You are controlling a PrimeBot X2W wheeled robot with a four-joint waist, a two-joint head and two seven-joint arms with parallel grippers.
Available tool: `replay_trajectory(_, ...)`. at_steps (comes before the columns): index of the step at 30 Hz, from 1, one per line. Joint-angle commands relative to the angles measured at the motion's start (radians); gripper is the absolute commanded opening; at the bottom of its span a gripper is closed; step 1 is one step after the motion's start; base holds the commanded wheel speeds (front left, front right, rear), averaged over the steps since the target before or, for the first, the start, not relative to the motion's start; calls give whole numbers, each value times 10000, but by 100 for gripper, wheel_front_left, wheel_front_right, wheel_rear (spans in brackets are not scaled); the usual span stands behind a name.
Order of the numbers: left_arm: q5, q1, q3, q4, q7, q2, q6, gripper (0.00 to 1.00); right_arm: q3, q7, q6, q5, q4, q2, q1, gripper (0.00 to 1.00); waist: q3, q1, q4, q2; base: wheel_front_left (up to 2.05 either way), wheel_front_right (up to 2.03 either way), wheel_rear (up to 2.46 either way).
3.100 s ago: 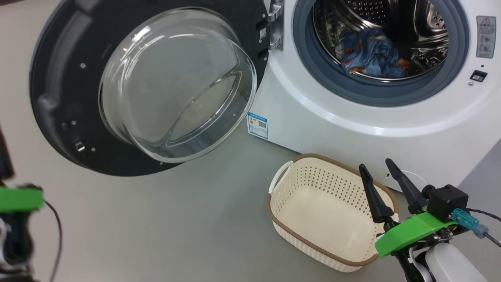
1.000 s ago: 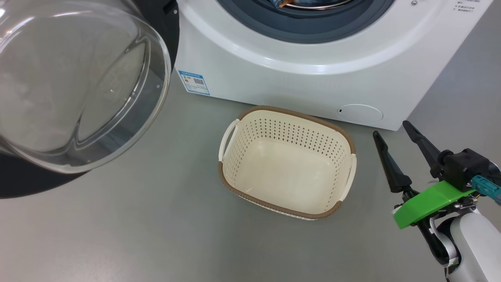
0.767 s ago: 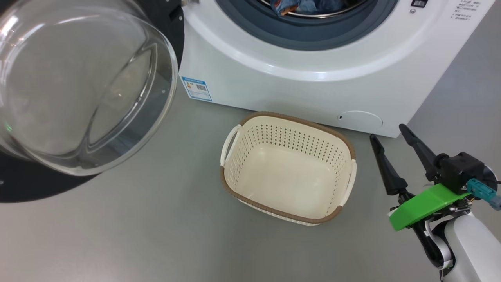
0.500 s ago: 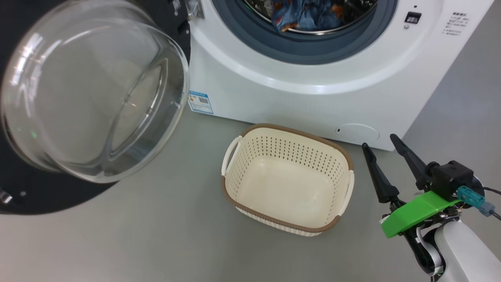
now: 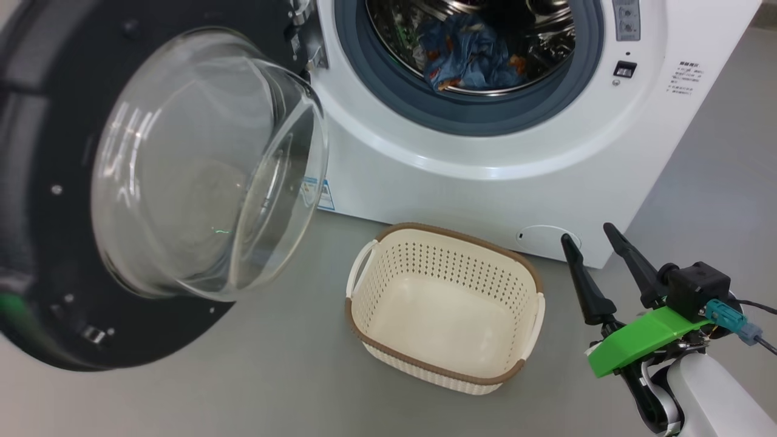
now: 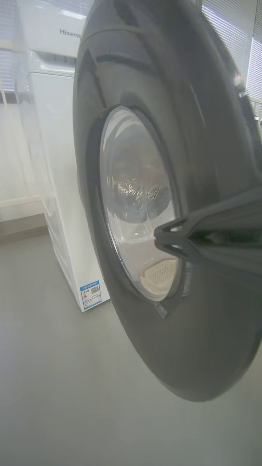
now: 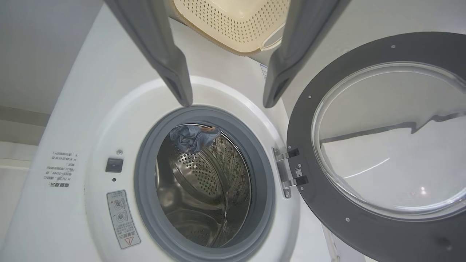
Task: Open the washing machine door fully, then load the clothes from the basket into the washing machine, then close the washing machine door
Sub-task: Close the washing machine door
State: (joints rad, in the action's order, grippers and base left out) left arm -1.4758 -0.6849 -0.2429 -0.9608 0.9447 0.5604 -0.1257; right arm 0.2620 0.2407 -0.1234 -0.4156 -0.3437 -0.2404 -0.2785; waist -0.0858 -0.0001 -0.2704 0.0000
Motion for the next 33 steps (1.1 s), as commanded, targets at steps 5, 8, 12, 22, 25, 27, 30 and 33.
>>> replay_trajectory(5, -387, 584, -7, 1127, 1016, 118, -50, 0, 229, 184, -73, -245, 58, 85, 114, 100, 392, 1, -17, 0, 0, 0, 0)
replay_trajectory(8, -551, 935, 53, 1702, 1445, -101, -44, 0, 258, 200, -73, -338, 16, 128, 170, 100, 534, 1, 30, 0, 0, 0, 0)
replay_trajectory(12, -754, 1417, 148, 2637, 2039, -306, 134, 0, 178, 206, -73, -402, 128, 167, 265, 100, 650, 1, 138, 0, 0, 0, 0)
replay_trajectory(22, -1293, 2991, 416, 6360, 3010, -1134, 1350, 0, -14, 209, -73, -381, 353, 308, 510, 100, 674, 1, 689, 0, 0, 0, 0)
replay_trajectory(25, -1194, 3491, 548, 7572, 2981, -1326, 1666, 0, -30, 209, -73, -358, 389, 366, 530, 100, 688, 1, 980, 0, 0, 0, 0)
replay_trajectory(27, -1094, 3757, 615, 8268, 2836, -1503, 1845, 0, -40, 209, -73, -347, 416, 392, 530, 100, 690, 1, 1197, 0, 0, 0, 0)
replay_trajectory(30, -948, 4040, 735, 9162, 2497, -1908, 2118, 0, -46, 209, -73, -332, 459, 425, 509, 100, 712, 1, 1695, 0, 0, 0, 0)
replay_trajectory(33, -919, 4121, 790, 9494, 2360, -2113, 2237, 0, -56, 209, -73, -328, 483, 435, 520, 100, 708, 1, 2117, 0, 0, 0, 0)
